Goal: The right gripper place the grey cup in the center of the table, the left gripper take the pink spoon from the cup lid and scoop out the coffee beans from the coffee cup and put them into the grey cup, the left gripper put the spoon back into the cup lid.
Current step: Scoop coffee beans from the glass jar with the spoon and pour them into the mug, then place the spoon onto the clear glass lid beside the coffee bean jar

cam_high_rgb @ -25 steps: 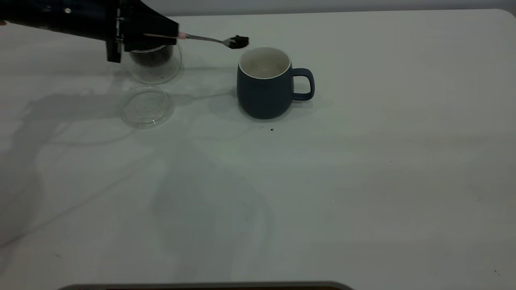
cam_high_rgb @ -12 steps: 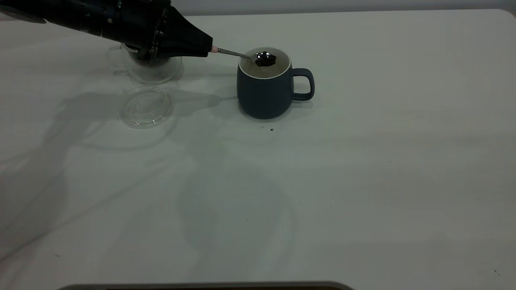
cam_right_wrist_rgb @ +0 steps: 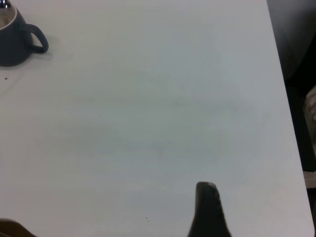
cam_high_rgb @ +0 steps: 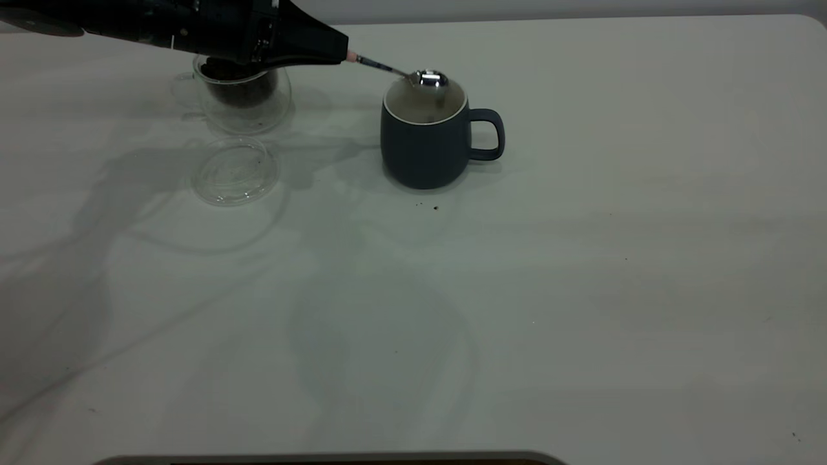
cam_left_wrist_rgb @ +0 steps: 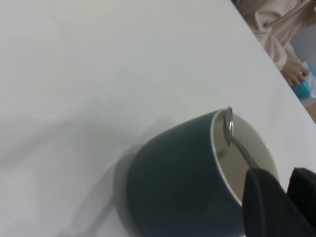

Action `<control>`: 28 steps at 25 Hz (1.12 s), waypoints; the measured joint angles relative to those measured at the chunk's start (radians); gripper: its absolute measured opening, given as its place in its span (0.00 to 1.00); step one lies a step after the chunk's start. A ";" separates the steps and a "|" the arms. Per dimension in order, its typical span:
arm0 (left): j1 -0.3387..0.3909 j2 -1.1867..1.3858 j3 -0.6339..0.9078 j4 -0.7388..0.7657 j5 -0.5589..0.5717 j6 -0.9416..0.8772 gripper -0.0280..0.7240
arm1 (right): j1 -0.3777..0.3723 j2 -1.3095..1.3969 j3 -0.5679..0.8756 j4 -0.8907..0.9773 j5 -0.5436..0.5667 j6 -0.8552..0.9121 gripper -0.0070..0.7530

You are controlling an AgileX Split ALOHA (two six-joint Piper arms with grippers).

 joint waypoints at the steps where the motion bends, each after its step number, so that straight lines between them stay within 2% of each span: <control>1: 0.000 0.000 0.000 0.000 0.004 0.006 0.19 | 0.000 0.000 0.000 0.000 0.000 0.000 0.76; 8: 0.000 -0.003 0.000 0.004 0.036 0.003 0.19 | 0.000 0.000 0.000 0.000 0.000 0.000 0.76; 12: 0.025 -0.042 0.000 0.056 0.077 -0.042 0.19 | 0.000 0.000 0.000 0.000 0.000 0.000 0.76; 18: 0.170 -0.134 -0.001 0.160 0.196 -0.227 0.19 | 0.000 0.000 0.000 0.000 0.000 0.000 0.76; 23: 0.283 -0.132 -0.001 0.344 0.202 -0.358 0.19 | 0.000 0.000 0.000 0.000 0.000 0.000 0.76; 28: 0.346 -0.099 -0.001 0.501 0.207 -0.434 0.19 | 0.000 0.000 0.000 0.000 0.000 0.000 0.76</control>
